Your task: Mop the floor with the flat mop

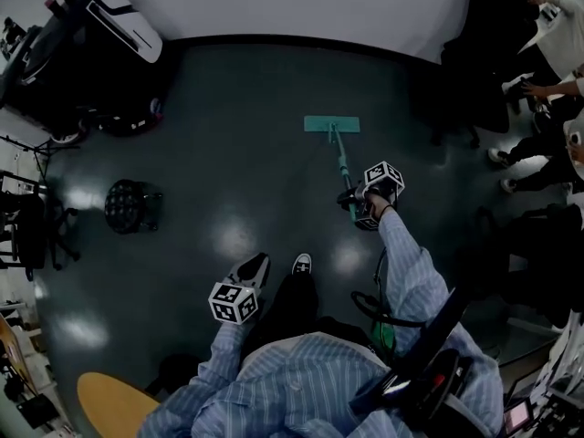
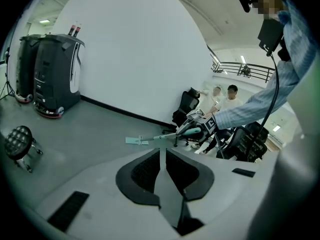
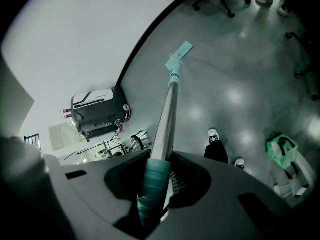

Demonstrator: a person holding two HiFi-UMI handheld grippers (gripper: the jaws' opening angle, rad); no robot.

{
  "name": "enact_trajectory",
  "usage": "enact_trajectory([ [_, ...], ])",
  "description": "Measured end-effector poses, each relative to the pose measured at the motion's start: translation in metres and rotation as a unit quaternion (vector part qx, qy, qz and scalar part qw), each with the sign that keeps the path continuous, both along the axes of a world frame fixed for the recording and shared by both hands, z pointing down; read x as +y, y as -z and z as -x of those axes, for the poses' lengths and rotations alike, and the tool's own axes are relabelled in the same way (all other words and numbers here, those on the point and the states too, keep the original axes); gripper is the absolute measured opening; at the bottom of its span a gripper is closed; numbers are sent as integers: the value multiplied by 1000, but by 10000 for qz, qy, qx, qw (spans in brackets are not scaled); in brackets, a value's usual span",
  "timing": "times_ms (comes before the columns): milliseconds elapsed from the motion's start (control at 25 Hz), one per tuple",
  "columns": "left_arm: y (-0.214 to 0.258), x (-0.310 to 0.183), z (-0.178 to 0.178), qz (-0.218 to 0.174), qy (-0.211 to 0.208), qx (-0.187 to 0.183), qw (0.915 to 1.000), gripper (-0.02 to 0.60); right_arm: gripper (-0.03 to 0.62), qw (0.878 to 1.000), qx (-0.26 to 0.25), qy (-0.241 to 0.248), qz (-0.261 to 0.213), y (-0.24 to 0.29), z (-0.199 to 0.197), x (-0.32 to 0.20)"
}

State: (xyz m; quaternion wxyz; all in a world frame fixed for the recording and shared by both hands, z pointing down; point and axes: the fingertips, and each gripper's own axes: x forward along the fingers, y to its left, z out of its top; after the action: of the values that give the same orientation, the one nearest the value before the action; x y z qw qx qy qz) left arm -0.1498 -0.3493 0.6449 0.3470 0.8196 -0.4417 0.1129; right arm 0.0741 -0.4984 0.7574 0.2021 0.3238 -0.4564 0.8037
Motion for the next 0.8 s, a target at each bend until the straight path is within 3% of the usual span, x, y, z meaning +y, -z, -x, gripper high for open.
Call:
enact_trajectory([
  [200, 6, 4, 0, -51, -98, -21, 9999, 38, 94, 9999, 103, 18, -18, -1, -10, 24],
  [360, 13, 16, -11, -149, -225, -21, 9996, 38, 92, 9999, 80, 82, -18, 3, -21, 70],
  [800, 29, 115, -72, -527, -594, 49, 9968, 38, 92, 9987, 80, 509, 54, -2, -59, 294],
])
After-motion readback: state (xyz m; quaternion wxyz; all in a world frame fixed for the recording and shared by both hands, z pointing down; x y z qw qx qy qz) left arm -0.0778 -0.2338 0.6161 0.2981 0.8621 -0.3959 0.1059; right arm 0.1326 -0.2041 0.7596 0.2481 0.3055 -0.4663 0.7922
